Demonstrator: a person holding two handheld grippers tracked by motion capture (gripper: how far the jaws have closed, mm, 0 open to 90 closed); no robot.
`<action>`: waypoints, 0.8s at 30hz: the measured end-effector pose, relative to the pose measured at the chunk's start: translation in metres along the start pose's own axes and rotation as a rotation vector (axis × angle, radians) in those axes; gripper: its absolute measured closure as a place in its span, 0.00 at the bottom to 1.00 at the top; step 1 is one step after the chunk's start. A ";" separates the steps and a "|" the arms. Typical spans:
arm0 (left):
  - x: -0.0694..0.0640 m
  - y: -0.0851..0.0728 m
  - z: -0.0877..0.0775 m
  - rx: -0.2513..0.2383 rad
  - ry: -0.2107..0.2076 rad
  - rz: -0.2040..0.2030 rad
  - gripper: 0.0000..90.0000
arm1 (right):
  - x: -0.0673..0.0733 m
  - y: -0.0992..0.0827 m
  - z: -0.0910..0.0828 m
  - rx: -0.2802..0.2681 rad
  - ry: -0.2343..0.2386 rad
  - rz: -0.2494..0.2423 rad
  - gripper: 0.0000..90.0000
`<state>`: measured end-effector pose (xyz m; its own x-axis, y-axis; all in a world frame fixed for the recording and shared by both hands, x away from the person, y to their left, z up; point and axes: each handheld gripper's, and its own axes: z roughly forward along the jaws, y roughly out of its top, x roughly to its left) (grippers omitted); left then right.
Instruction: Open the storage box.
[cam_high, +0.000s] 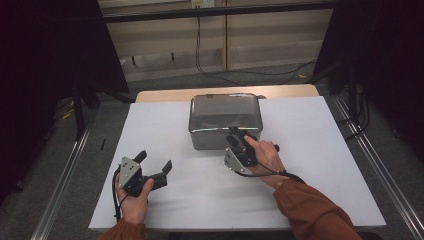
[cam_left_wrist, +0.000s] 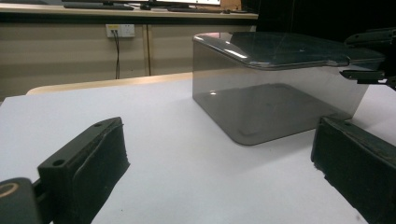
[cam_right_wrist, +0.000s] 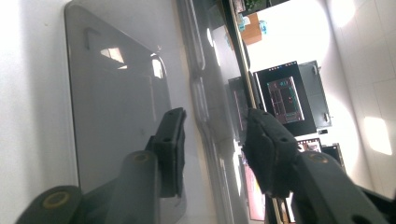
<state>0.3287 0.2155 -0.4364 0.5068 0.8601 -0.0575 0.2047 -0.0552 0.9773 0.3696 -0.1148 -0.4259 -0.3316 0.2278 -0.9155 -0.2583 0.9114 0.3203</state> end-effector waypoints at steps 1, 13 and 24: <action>0.000 0.000 0.000 0.001 0.001 0.000 0.04 | 0.001 0.000 0.000 -0.006 0.000 -0.013 0.68; -0.003 0.000 0.003 0.023 -0.033 0.003 0.04 | 0.004 0.003 0.000 -0.020 -0.001 -0.057 0.83; -0.004 0.002 0.006 0.024 -0.061 -0.021 0.04 | 0.003 0.004 -0.001 -0.032 -0.020 -0.073 0.86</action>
<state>0.3316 0.2090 -0.4356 0.5522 0.8287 -0.0914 0.2354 -0.0498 0.9706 0.3671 -0.1105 -0.4272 -0.2923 0.1682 -0.9414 -0.3100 0.9146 0.2596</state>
